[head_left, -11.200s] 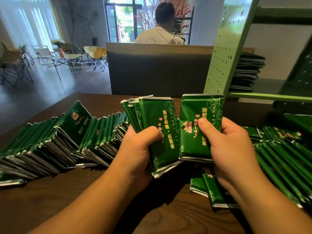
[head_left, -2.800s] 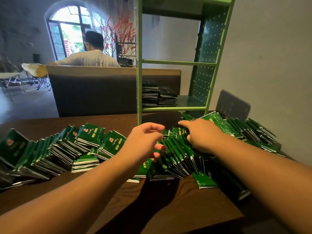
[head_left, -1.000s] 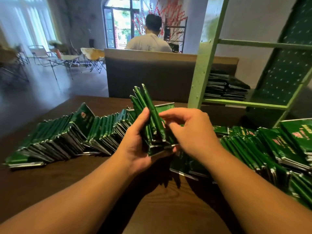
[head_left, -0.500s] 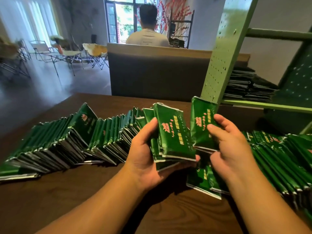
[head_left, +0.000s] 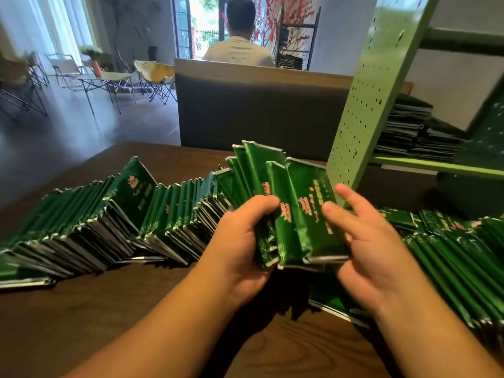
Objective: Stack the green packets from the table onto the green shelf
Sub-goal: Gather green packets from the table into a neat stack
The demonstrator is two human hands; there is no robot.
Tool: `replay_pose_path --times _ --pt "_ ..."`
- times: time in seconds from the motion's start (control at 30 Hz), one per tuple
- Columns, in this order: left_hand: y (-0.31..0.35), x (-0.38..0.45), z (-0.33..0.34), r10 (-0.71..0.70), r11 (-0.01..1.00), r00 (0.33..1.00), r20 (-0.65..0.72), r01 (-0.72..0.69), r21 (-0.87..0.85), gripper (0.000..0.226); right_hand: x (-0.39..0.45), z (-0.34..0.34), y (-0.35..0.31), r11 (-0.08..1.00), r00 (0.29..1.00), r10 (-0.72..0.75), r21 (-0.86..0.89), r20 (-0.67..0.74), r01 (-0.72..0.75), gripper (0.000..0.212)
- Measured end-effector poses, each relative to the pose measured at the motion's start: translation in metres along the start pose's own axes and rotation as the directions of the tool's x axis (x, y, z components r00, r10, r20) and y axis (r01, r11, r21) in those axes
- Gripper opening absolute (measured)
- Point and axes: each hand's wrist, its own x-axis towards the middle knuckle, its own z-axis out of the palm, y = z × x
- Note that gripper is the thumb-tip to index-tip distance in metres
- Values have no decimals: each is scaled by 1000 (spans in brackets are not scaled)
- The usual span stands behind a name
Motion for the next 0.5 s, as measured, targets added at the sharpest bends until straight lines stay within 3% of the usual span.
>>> replay_pose_path --times 0.07,0.23,0.33,0.4,0.5 --pt "-2 -1 0 -18 997 1000 -25 20 73 51 0 1 6 997 1000 15 -81 25 -13 83" --pt "-2 -5 -1 6 988 999 -41 1 156 55 1 0 7 988 977 64 -151 203 -34 56" --pt "-3 -8 1 34 968 999 -16 -28 251 61 0 -4 7 995 955 88 -75 284 -69 75" --pt "-3 -9 0 77 954 997 -14 -70 291 71 0 -4 7 996 953 82 -64 291 -66 83" --pt "-2 -9 0 94 959 995 -18 -86 271 88 1 -5 5 999 972 35 -31 232 -29 75"
